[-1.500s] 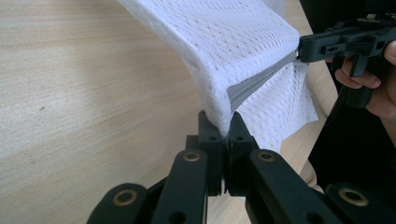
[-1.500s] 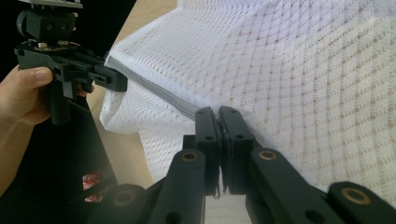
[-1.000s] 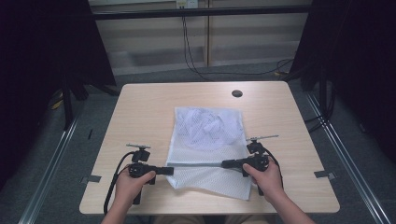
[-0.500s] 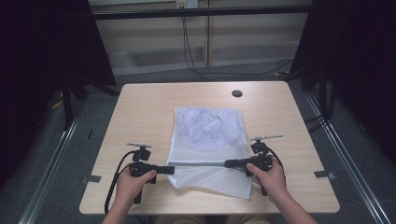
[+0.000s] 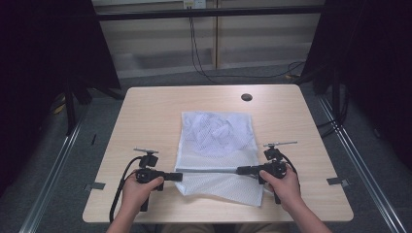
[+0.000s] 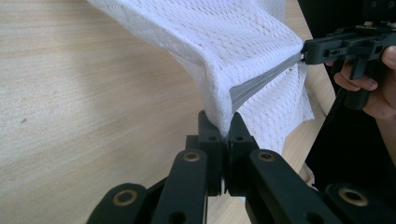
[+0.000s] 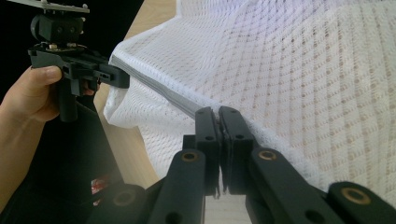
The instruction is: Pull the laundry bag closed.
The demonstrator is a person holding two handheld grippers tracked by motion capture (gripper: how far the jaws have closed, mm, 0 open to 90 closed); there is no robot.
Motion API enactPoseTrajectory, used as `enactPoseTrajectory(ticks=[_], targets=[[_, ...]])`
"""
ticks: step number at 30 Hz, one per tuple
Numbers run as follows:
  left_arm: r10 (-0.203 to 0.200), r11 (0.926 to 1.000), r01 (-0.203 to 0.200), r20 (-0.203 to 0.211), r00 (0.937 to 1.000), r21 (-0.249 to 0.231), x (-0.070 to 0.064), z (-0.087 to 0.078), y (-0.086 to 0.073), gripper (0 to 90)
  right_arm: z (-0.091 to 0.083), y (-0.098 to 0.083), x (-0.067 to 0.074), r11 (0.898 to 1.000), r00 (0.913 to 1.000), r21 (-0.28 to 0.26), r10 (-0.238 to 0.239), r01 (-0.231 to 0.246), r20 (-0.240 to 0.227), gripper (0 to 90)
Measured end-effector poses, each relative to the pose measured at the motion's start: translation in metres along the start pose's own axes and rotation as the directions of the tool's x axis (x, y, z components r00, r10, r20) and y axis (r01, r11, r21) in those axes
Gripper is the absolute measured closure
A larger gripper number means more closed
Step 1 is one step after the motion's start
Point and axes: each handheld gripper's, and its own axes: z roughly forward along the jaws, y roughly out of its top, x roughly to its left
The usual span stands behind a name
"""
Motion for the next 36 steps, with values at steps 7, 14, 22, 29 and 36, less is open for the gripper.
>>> enactPoseTrajectory(ticks=[7, 14, 22, 29, 36], targets=[[-0.011, 0.9999, 0.011, 0.002, 0.9999, -0.006, -0.0003, 0.0002, 0.0003, 88.1, 0.0001, -0.0002, -0.0014, 1.000, 1.0000, -0.007, 0.002, -0.002, -0.005, 86.9], [-0.012, 0.9999, 0.012, 0.007, 0.9999, 0.001, -0.0006, 0.0005, -0.0008, 88.1, -0.0045, -0.0006, -0.0030, 1.000, 0.9999, -0.006, 0.011, -0.011, 0.001, 86.9], [-0.011, 0.9999, 0.011, -0.002, 0.9999, -0.002, 0.0002, -0.0008, -0.0005, 88.1, -0.0030, -0.0001, -0.0045, 1.000, 1.0000, -0.003, 0.001, -0.001, -0.004, 86.9], [0.000, 1.0000, 0.000, -0.001, 1.0000, 0.005, 0.0022, -0.0016, -0.0015, 88.1, -0.0024, 0.0014, -0.0049, 1.000, 1.0000, -0.001, 0.003, -0.003, 0.001, 86.9], [-0.004, 1.0000, 0.004, 0.004, 1.0000, 0.004, 0.0027, -0.0028, -0.0005, 88.1, -0.0055, 0.0000, -0.0050, 1.000, 0.9999, -0.007, 0.006, -0.006, 0.010, 86.9]])
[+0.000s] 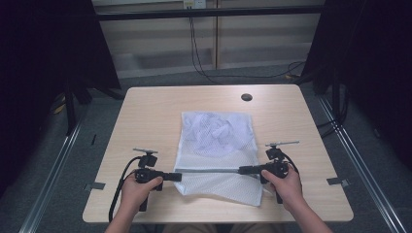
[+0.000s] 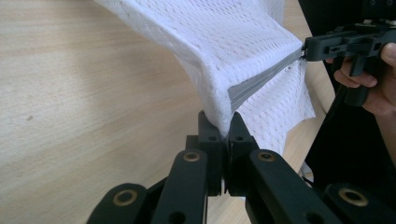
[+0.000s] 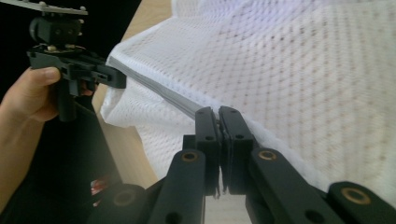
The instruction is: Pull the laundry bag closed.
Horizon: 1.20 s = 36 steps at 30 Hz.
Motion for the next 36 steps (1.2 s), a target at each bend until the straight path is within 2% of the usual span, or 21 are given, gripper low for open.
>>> enactPoseTrajectory(ticks=[6, 7, 9, 11, 18, 20, 23, 30, 36], targets=[[-0.001, 1.0000, 0.001, -0.006, 1.0000, -0.005, 0.000, -0.003, -0.002, 88.1, -0.007, -0.003, -0.005, 1.000, 0.9999, -0.009, 0.012, -0.012, 0.004, 86.9], [-0.018, 0.9998, 0.018, -0.001, 0.9998, -0.011, -0.001, -0.003, -0.002, 88.1, -0.008, -0.002, -0.005, 1.000, 0.9999, -0.011, 0.016, -0.016, 0.004, 86.9], [-0.002, 0.9999, 0.002, -0.007, 1.0000, -0.011, 0.001, -0.005, -0.002, 88.1, -0.011, -0.001, -0.006, 1.000, 0.9998, -0.021, 0.022, -0.022, 0.000, 86.9], [-0.023, 0.9994, 0.023, 0.001, 0.9997, -0.025, 0.001, -0.005, -0.001, 88.1, -0.014, -0.001, -0.008, 0.999, 0.9997, -0.030, 0.024, -0.024, 0.004, 86.9], [0.001, 0.9999, -0.002, -0.012, 0.9999, -0.013, 0.003, -0.007, -0.001, 88.1, -0.019, -0.003, -0.012, 0.999, 0.9994, -0.033, 0.034, -0.033, 0.008, 86.9], [-0.019, 0.9996, 0.019, -0.003, 0.9998, -0.019, 0.003, -0.007, -0.002, 88.1, -0.021, -0.003, -0.013, 0.999, 0.9993, -0.036, 0.036, -0.036, 0.010, 86.9], [-0.005, 0.9999, 0.005, -0.010, 0.9999, -0.009, 0.003, -0.006, -0.003, 88.1, -0.025, -0.004, -0.014, 0.998, 0.9990, -0.040, 0.042, -0.041, 0.014, 86.9], [-0.006, 0.9999, 0.006, -0.006, 1.0000, -0.014, 0.005, -0.008, -0.003, 88.1, -0.036, -0.006, -0.019, 0.996, 0.9982, -0.063, 0.058, -0.056, 0.016, 86.9], [-0.013, 0.9999, 0.013, 0.000, 0.9999, -0.008, 0.005, -0.006, -0.002, 88.1, -0.040, -0.008, -0.019, 0.997, 0.9984, -0.066, 0.048, -0.046, 0.030, 86.9]])
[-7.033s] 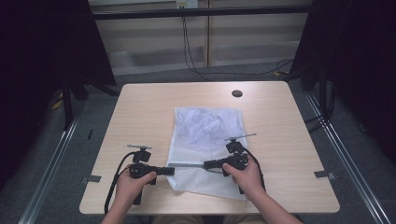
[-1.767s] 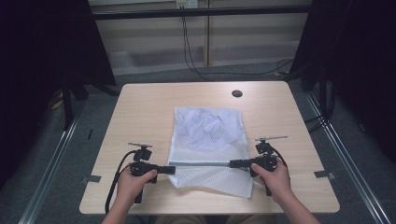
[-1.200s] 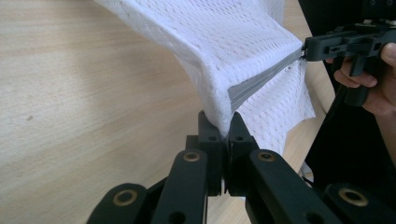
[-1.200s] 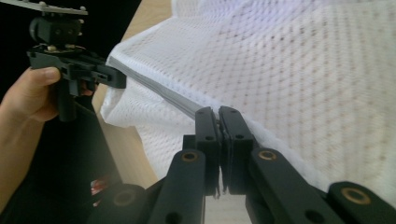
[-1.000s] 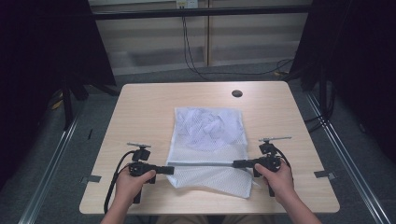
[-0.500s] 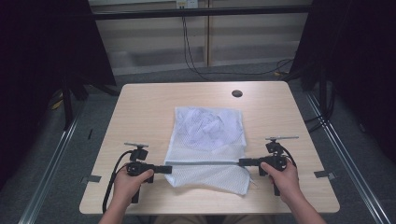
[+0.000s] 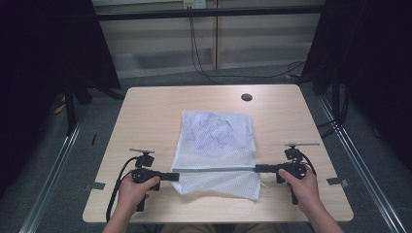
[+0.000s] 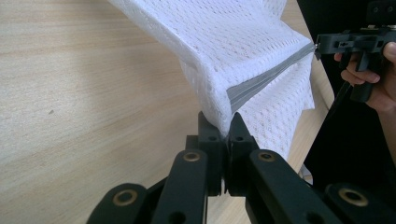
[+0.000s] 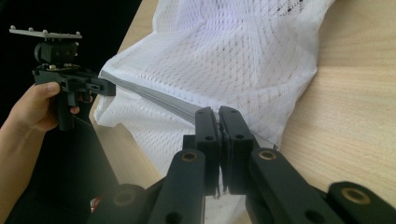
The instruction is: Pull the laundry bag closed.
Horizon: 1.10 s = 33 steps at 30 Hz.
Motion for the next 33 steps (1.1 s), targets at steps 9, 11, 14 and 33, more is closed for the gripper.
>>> enactPoseTrajectory(ticks=[9, 11, 14, 33], targets=[[0.009, 0.9998, -0.009, 0.000, 1.0000, 0.016, 0.002, 0.001, 0.000, 88.1, -0.007, -0.002, -0.003, 1.000, 0.9999, -0.011, 0.005, -0.005, 0.011, 86.9], [0.006, 0.9999, -0.006, 0.002, 1.0000, 0.015, 0.002, 0.000, 0.000, 88.1, -0.008, -0.002, -0.003, 1.000, 0.9999, -0.016, 0.009, -0.009, 0.009, 86.9], [0.007, 0.9999, -0.007, 0.013, 0.9999, 0.014, 0.001, 0.000, 0.001, 88.1, -0.010, -0.003, -0.003, 1.000, 0.9999, -0.025, 0.011, -0.010, 0.005, 86.9], [0.062, 0.9953, -0.064, -0.031, 0.9976, -0.072, -0.002, -0.003, 0.004, 24.4, -0.013, -0.002, -0.003, 0.996, 0.9968, -0.083, -0.010, 0.017, 0.080, 56.9]])
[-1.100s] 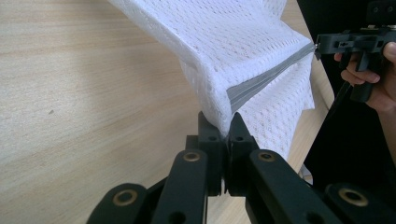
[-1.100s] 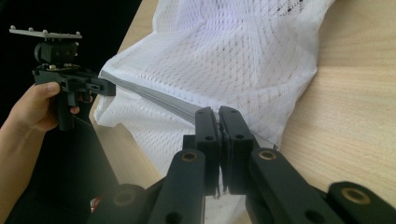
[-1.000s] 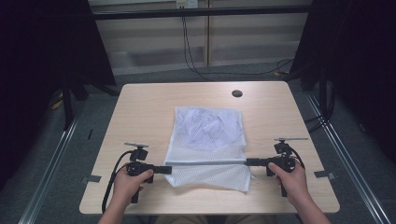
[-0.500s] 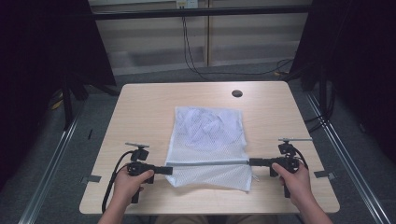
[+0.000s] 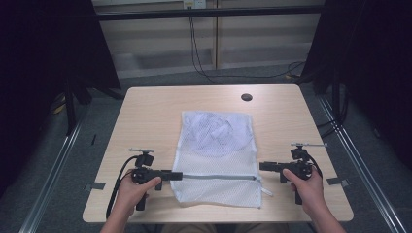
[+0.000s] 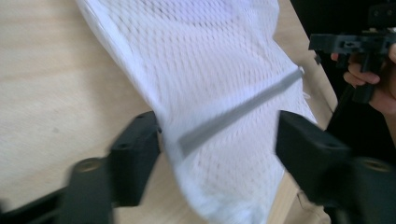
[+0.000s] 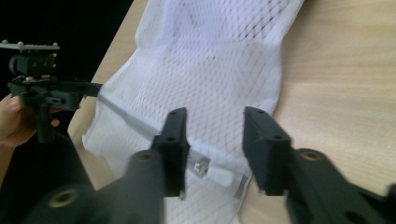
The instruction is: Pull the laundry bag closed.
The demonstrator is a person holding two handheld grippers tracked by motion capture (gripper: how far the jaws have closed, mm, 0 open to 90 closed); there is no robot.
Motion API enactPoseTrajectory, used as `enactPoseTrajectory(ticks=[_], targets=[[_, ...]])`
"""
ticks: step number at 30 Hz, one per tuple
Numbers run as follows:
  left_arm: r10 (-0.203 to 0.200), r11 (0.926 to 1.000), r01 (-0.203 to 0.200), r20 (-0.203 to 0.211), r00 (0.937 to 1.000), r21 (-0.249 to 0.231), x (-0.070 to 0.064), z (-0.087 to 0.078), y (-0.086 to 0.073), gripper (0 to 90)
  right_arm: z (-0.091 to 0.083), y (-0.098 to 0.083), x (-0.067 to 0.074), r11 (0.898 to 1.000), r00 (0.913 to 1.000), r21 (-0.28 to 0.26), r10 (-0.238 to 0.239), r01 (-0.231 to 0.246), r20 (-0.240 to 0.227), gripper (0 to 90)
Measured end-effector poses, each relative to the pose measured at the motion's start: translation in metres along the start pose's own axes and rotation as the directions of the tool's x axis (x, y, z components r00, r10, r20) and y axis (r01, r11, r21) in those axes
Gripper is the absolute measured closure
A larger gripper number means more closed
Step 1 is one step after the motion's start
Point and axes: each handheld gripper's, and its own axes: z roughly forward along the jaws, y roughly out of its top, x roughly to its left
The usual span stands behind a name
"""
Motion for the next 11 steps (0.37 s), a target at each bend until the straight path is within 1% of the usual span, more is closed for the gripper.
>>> enactPoseTrajectory(ticks=[1, 2, 3, 4, 5, 8, 9, 11], targets=[[-0.002, 1.0000, 0.002, -0.008, 1.0000, -0.005, -0.0001, -0.0015, 0.0011, 22.0, 0.0000, 0.0001, -0.0001, 1.000, 0.9999, -0.013, -0.010, 0.010, 0.008, 53.8], [0.004, 0.9999, -0.004, -0.020, 0.9998, -0.012, 0.0005, -0.0026, 0.0022, 20.5, 0.0002, 0.0004, -0.0004, 1.000, 0.9998, -0.022, -0.016, 0.016, 0.012, 50.4], [0.016, 0.9994, -0.017, -0.038, 0.9991, -0.030, 0.0011, -0.0032, 0.0030, 17.8, 0.0002, 0.0006, -0.0011, 0.999, 0.9996, -0.025, -0.019, 0.019, 0.021, 49.5], [0.016, 0.9993, -0.017, -0.056, 0.9983, -0.034, 0.0015, -0.0038, 0.0035, 15.5, 0.0002, 0.0005, -0.0013, 0.999, 0.9996, -0.025, -0.019, 0.020, 0.023, 49.2], [0.018, 0.9992, -0.020, -0.066, 0.9977, -0.033, 0.0024, -0.0039, 0.0045, 15.5, -0.0004, 0.0003, -0.0017, 0.999, 0.9994, -0.027, -0.019, 0.020, 0.028, 48.2], [0.027, 0.9982, -0.031, -0.076, 0.9967, -0.052, 0.0040, -0.0052, 0.0057, 15.5, -0.0012, 0.0004, -0.0031, 0.999, 0.9991, -0.038, -0.016, 0.018, 0.039, 44.0], [0.019, 0.9982, -0.023, -0.071, 0.9973, -0.055, 0.0042, -0.0054, 0.0060, 15.5, -0.0017, 0.0004, -0.0034, 0.999, 0.9990, -0.042, -0.016, 0.018, 0.043, 42.8], [0.031, 0.9975, -0.036, -0.084, 0.9960, -0.062, 0.0059, -0.0053, 0.0065, 15.4, -0.0023, 0.0004, -0.0044, 0.999, 0.9989, -0.045, -0.012, 0.014, 0.045, 41.0]])
